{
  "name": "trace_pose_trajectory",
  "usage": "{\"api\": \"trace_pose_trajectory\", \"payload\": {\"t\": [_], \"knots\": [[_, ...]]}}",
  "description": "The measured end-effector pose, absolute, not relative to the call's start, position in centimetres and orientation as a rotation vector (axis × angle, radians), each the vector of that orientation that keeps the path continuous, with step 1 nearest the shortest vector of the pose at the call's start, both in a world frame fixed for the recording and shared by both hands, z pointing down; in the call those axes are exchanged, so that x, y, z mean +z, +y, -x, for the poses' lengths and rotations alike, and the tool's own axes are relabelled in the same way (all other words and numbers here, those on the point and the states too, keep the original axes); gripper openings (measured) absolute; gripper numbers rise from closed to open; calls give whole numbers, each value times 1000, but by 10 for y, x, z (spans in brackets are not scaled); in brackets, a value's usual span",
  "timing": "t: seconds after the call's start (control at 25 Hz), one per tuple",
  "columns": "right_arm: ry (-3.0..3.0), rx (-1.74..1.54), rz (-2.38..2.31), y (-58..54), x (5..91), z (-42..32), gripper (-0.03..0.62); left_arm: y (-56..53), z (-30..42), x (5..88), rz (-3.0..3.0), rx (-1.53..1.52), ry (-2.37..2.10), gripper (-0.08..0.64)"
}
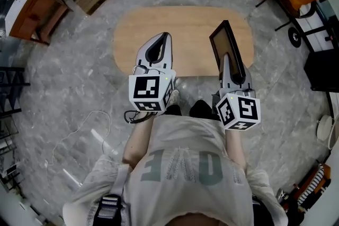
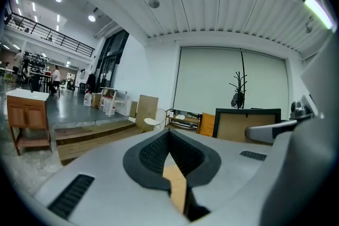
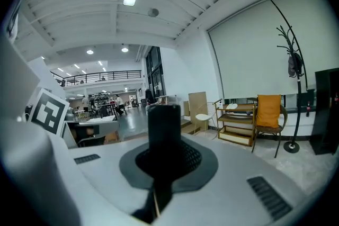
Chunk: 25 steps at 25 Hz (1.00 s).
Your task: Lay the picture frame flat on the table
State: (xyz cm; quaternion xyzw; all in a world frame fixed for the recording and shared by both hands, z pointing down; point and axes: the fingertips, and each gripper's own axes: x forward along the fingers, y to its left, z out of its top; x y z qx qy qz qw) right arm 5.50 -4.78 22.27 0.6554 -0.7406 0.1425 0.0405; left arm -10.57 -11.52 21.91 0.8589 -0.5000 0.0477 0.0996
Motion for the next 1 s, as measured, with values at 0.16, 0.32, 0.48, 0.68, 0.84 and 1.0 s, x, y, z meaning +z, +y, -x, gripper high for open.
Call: {"api": "trace_pose_trajectory", "payload": {"t": [0.16,0.32,0.48,0.68,0.84,1.0], "knots": [[-2296,444,-2020,-58,225,-73,17,-118,90,220,-2531,159,-1497,11],[-2347,379,-1979,-72,218,-78,17,-119,84,214,-2518,172,-1558,11],[-2400,357,-1934,-79,211,-86,17,-122,72,206,-2510,168,-1604,11],[-2429,381,-1922,-84,211,-95,17,-125,62,203,-2511,178,-1633,11],[-2434,390,-1915,-88,212,-98,17,-130,59,206,-2503,201,-1646,9],[-2433,406,-1909,-90,217,-101,17,-133,57,209,-2510,211,-1645,9]]}}
